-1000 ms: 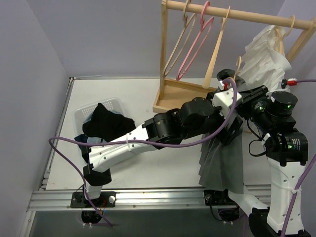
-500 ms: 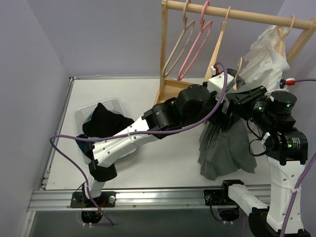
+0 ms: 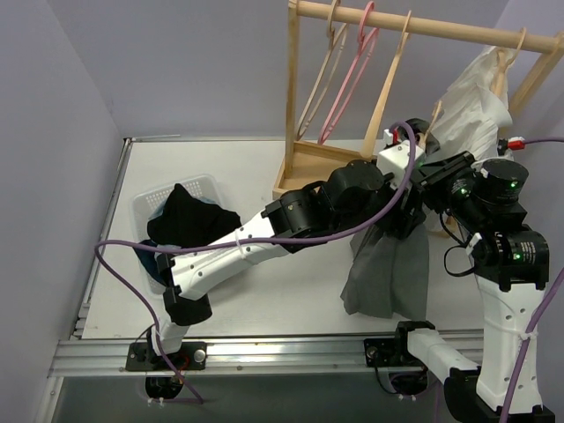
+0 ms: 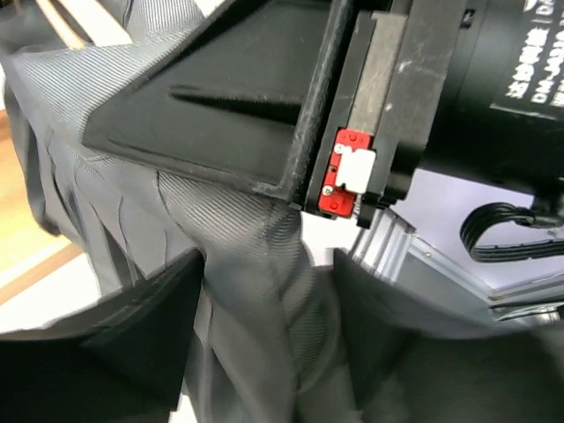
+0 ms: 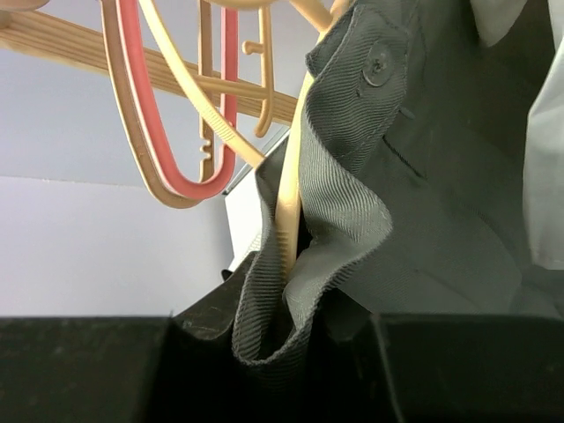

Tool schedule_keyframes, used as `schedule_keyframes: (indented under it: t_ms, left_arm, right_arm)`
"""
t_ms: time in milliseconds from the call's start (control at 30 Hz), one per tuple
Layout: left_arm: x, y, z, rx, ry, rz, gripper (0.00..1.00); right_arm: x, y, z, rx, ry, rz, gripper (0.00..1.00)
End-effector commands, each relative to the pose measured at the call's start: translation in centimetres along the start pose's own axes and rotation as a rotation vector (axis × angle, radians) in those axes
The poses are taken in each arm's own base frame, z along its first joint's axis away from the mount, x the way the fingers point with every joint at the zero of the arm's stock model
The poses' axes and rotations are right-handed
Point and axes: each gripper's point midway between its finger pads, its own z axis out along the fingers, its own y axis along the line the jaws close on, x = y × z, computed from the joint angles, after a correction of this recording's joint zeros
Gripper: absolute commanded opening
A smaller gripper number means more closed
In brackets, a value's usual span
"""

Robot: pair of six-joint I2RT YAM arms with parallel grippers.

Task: Remove the skirt from the hanger
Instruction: Pick up the hanger from the clothesline.

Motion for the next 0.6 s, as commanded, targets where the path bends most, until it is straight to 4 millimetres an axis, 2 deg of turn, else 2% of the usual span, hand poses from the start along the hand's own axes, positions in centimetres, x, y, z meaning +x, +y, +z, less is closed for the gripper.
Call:
schedule_keyframes:
  t_ms: [0, 167, 200, 300, 333, 367, 400, 433, 467, 500, 567]
  left_arm:
    - [2.3, 3.2, 1.4, -0.099, 0.071, 0.031, 0.59]
    - [2.3, 4.8, 1.7, -0.125, 0.078, 0.036, 0.22]
    - [2.5, 5.0, 1.7, -0.131, 0.085, 0.040, 0.03]
    - [2.0, 5.6, 1.1, -0.138, 0.077, 0.055, 0.02]
    - [2.3, 5.8, 1.1, -0.131, 0.083, 0.063, 0.02]
    - [1.6, 5.7, 0.2, -0.123, 0.069, 0.064, 0.02]
    - [1.6, 5.9, 0.0, -0.121, 0.070, 0.067, 0.02]
    - [2.1, 6.1, -0.1, -0.114, 0.082, 0.071, 0.02]
    - [1.3, 6.0, -1.1, -0.107, 0.067, 0.069, 0.02]
    - [1.2, 6.4, -1.5, -0.110, 0.067, 0.068, 0.02]
    - [1.0, 6.9, -3.1, -0.111, 0.058, 0.068, 0.02]
  right_arm:
    - [-1.9, 4.5, -2.6, -0.166, -0.069, -0.019, 0.00]
    - [-1.7, 5.0, -3.2, -0.188, -0.056, -0.027, 0.00]
    - [-1.7, 5.0, -3.2, -0.190, -0.056, -0.032, 0.00]
    - [-1.2, 5.1, -3.4, -0.208, -0.036, -0.074, 0.00]
    - [-1.0, 5.2, -3.3, -0.216, -0.027, -0.091, 0.07]
    - [-0.6, 5.2, -3.4, -0.229, -0.007, -0.110, 0.16]
    - [-0.3, 4.9, -3.3, -0.225, 0.004, -0.142, 0.39]
    - [-0.1, 4.7, -3.3, -0.225, 0.012, -0.158, 0.49]
    - [0.2, 4.5, -3.4, -0.222, 0.020, -0.174, 0.57]
    - [0.4, 3.9, -3.4, -0.206, 0.029, -0.188, 0.71]
    - [0.7, 3.4, -3.6, -0.200, 0.031, -0.242, 0.84]
